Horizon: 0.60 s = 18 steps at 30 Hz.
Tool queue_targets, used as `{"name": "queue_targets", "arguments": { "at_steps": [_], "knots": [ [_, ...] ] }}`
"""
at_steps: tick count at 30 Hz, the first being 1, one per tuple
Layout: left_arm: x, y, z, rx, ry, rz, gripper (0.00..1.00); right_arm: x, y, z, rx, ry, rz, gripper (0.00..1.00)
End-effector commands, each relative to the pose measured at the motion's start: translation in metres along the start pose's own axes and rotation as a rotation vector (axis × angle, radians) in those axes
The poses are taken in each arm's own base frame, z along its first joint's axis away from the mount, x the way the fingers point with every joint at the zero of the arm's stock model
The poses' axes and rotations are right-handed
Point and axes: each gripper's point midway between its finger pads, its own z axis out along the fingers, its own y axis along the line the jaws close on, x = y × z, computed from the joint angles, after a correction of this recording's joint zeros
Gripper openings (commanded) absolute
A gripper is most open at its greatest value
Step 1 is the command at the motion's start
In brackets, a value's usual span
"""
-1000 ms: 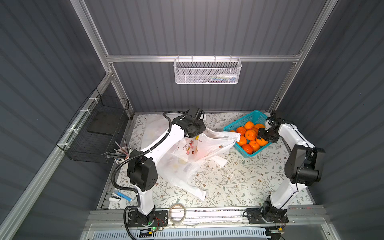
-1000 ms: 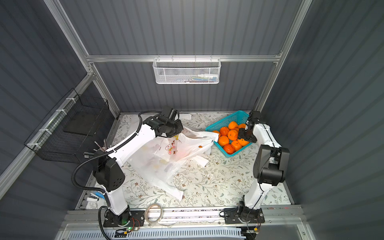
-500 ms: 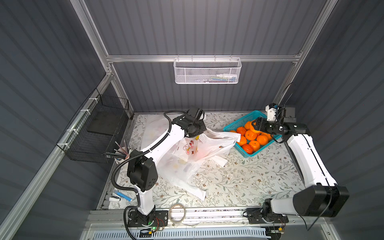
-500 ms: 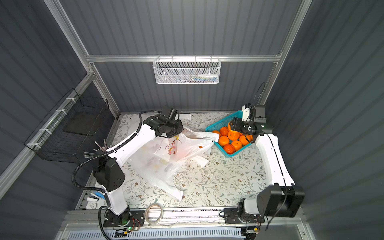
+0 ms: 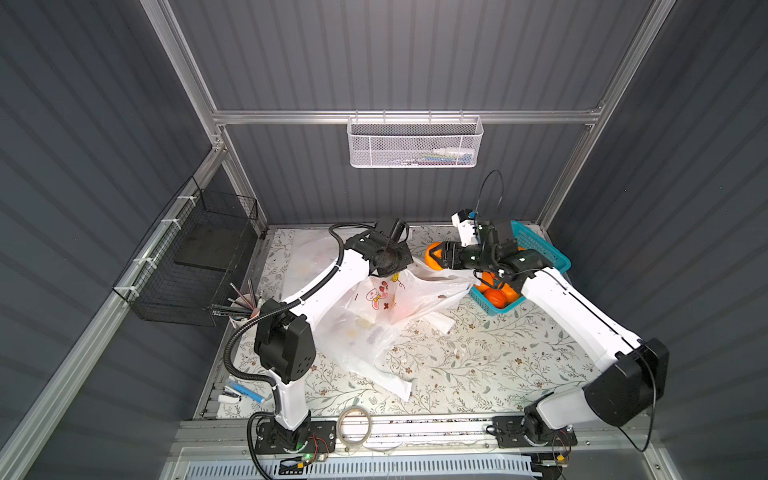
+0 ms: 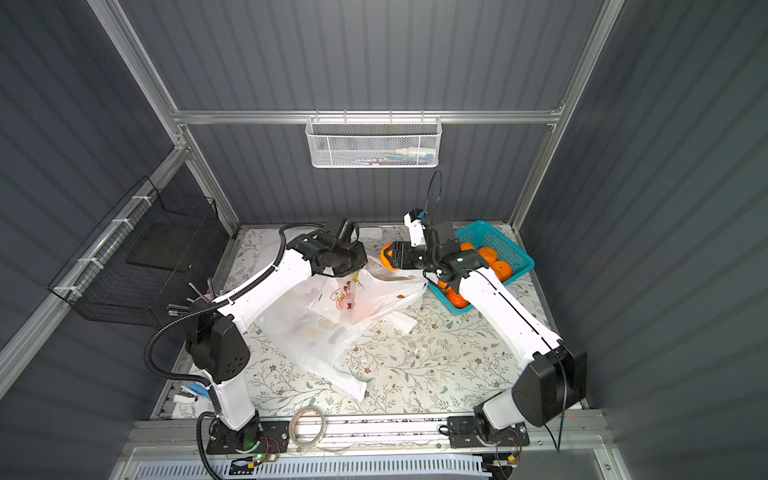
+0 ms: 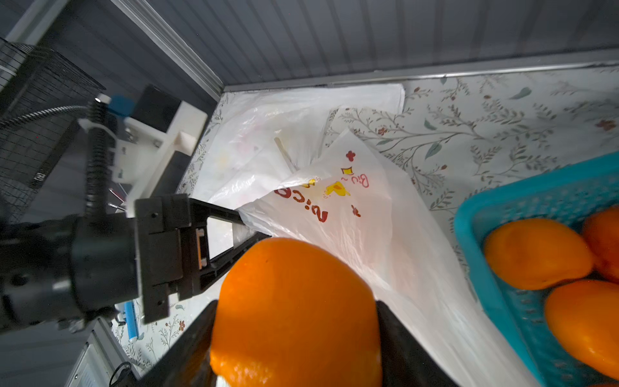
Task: Place the oranges into plastic bags & tie knots
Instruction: Place the orange in the plastic bag.
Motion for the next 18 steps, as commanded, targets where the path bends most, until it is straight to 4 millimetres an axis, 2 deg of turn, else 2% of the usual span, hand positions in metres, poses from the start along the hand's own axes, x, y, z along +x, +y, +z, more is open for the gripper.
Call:
{"name": "queue_targets", "arguments": {
  "at_steps": [1,6,12,15,18],
  "knots": [
    [-0.003,-0.003,-0.011,0.024,-0.009,0.007,0.03,0.007,-0.002,0.023,0.019,-0.002,0.024,0.66],
    [-0.003,-0.006,-0.014,0.035,-0.012,0.003,0.04,0.031,-0.007,0.055,0.043,0.071,0.032,0.67],
    [-0.006,-0.006,-0.015,0.03,-0.022,-0.011,0.04,0.057,-0.004,0.077,0.02,0.148,0.041,0.7],
    [-0.008,-0.005,-0.015,0.027,-0.027,-0.018,0.05,0.059,-0.006,0.079,0.024,0.157,0.041,0.77],
    [-0.007,-0.004,-0.014,0.023,-0.024,-0.019,0.05,0.054,-0.002,0.072,0.02,0.145,0.033,0.86]
  ]
}}
